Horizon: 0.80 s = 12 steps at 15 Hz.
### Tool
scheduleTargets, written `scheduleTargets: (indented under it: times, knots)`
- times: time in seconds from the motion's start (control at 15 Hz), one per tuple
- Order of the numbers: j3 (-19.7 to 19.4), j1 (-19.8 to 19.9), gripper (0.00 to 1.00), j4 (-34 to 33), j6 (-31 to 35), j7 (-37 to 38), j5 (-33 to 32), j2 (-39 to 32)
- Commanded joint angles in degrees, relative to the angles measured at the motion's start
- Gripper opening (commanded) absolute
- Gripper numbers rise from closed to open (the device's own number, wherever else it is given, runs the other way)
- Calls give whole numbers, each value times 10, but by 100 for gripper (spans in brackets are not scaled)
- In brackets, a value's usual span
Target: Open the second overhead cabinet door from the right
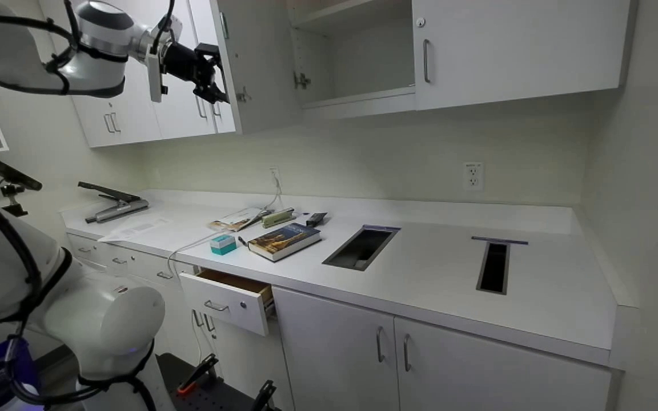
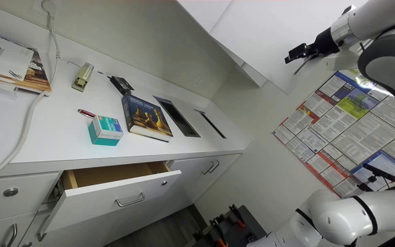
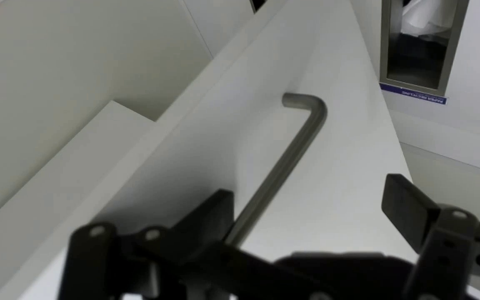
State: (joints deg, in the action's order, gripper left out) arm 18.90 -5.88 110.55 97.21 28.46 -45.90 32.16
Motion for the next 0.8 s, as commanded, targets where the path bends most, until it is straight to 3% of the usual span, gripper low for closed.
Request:
scheduleTargets:
  times: [0.0, 0.33, 0.73]
  knots:
    - [37, -1, 100, -10, -6, -33, -71, -25]
    - [62, -29, 100, 5, -49, -61, -153, -37]
    - [19, -66, 100, 37, -44, -99, -202, -25]
